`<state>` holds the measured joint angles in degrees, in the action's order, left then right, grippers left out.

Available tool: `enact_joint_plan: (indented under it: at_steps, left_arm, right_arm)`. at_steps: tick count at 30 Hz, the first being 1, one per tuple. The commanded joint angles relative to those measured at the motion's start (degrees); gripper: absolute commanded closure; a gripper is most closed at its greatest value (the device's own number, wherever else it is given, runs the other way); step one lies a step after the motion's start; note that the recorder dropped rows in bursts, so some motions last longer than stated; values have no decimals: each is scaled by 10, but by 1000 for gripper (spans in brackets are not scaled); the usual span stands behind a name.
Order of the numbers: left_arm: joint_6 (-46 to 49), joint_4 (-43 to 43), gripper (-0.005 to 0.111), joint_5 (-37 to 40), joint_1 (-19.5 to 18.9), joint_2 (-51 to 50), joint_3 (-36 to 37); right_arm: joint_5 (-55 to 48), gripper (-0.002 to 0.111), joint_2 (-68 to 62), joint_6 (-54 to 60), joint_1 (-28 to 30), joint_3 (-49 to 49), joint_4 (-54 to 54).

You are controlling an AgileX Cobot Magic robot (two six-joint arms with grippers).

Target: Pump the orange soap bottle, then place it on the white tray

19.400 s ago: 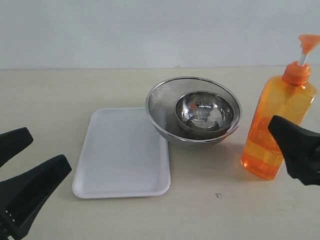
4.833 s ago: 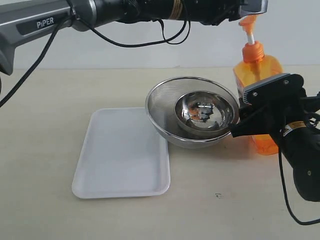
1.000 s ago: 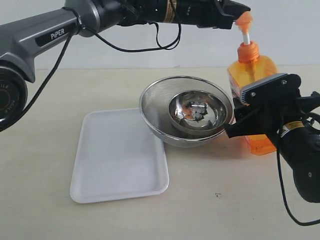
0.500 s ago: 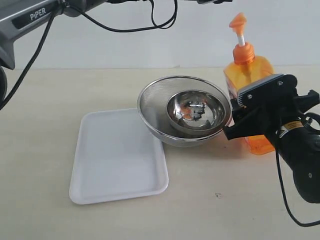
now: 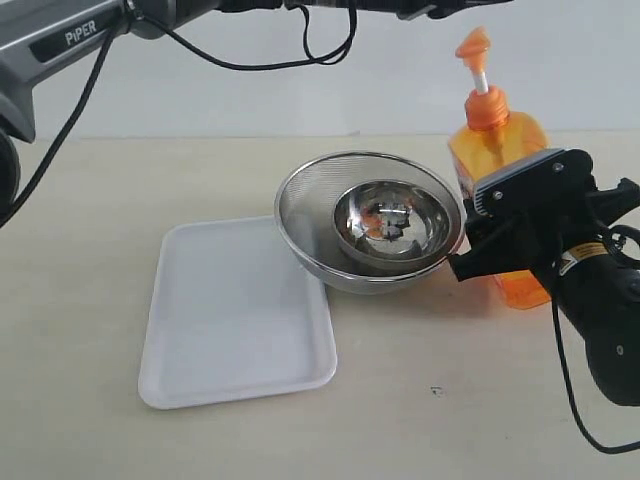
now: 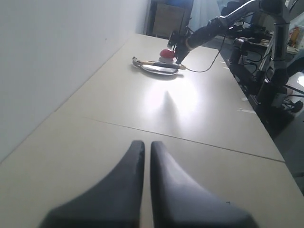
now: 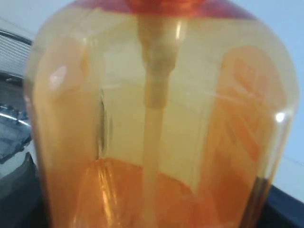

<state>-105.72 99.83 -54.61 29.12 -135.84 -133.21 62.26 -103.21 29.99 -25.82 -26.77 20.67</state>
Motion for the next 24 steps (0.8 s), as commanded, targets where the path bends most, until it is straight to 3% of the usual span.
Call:
enact_joint_plan:
  at_steps: [1, 24]
  left_arm:
    - [-9, 1, 102, -14, 2, -14, -2]
    - [-27, 1, 102, -47, -13, -14, -1]
  right_arm:
    - [34, 108, 8, 15, 1, -3, 4]
    - [39, 108, 8, 16, 1, -3, 16]
